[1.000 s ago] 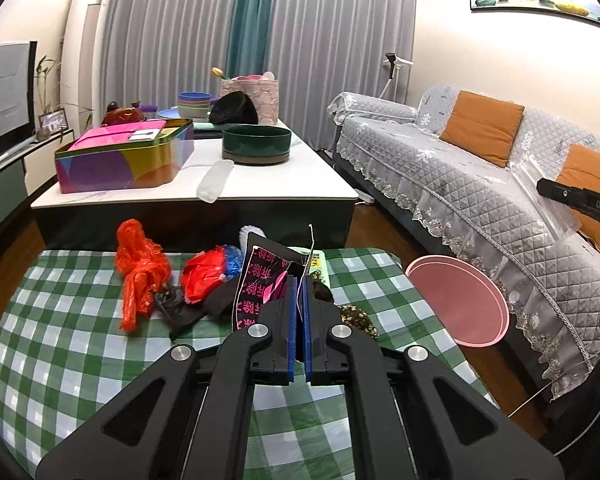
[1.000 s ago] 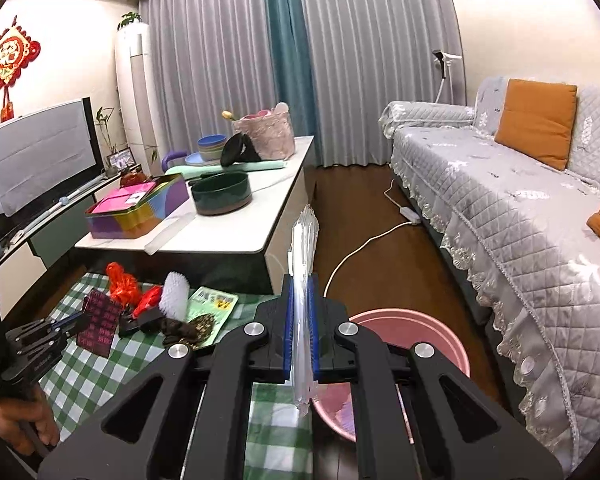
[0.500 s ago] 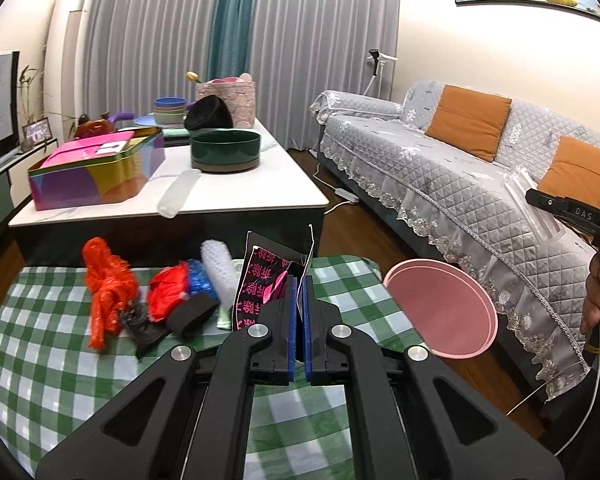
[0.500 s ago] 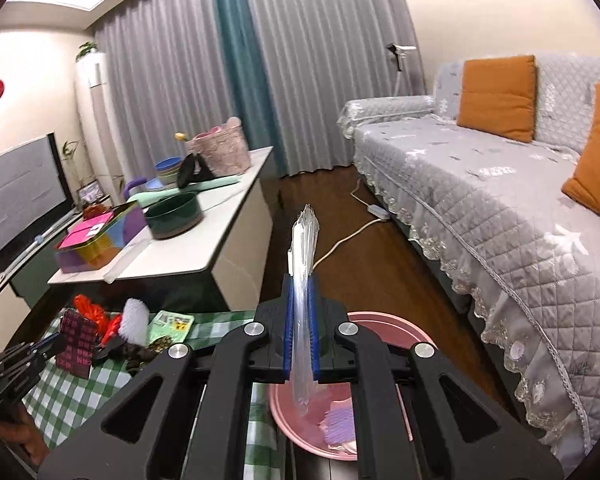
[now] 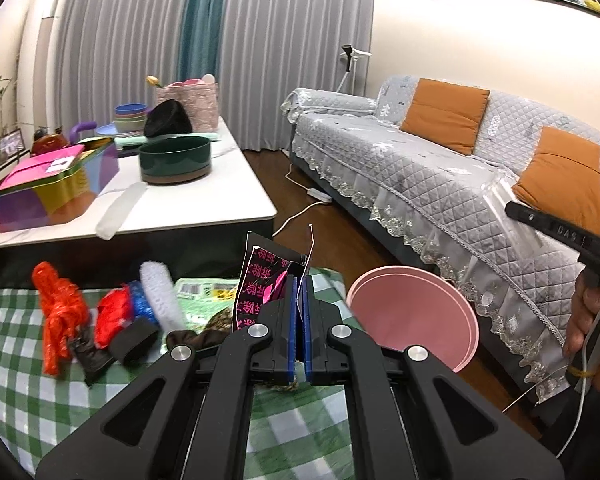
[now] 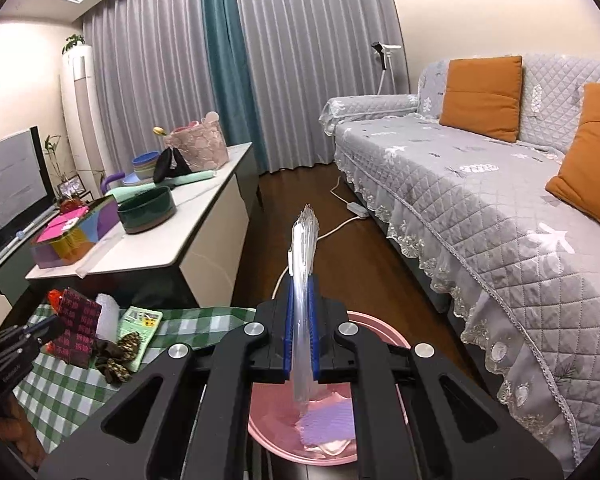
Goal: Collect trash
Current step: 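Carry the straws and pink packet over the pink bin with both grippers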
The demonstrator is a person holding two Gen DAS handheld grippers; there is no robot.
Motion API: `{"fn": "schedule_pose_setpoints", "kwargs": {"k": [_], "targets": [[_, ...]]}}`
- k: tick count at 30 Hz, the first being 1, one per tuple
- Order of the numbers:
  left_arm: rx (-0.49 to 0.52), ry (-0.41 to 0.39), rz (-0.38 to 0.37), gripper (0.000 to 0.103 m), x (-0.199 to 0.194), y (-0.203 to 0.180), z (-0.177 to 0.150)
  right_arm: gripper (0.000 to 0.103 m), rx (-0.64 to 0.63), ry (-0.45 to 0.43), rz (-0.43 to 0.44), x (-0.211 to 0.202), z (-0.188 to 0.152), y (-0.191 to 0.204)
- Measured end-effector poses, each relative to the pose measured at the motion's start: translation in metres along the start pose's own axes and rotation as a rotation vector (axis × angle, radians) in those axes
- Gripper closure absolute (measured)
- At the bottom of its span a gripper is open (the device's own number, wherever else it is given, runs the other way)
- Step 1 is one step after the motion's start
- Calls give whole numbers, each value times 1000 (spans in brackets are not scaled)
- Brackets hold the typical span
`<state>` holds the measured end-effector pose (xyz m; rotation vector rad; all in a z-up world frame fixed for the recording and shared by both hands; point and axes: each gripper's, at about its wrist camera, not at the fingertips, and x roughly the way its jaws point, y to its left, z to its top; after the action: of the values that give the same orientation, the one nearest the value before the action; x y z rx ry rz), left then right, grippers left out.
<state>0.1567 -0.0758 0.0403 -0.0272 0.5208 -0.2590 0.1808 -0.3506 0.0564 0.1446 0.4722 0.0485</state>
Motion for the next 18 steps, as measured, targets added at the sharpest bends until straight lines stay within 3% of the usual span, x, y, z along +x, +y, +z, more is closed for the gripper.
{"fn": "schedule_pose_setpoints", "kwargs": {"k": [18], "targets": [[49,17,-85,100,43,-55,12,96,17,25,-36,15,-5,-21]]}}
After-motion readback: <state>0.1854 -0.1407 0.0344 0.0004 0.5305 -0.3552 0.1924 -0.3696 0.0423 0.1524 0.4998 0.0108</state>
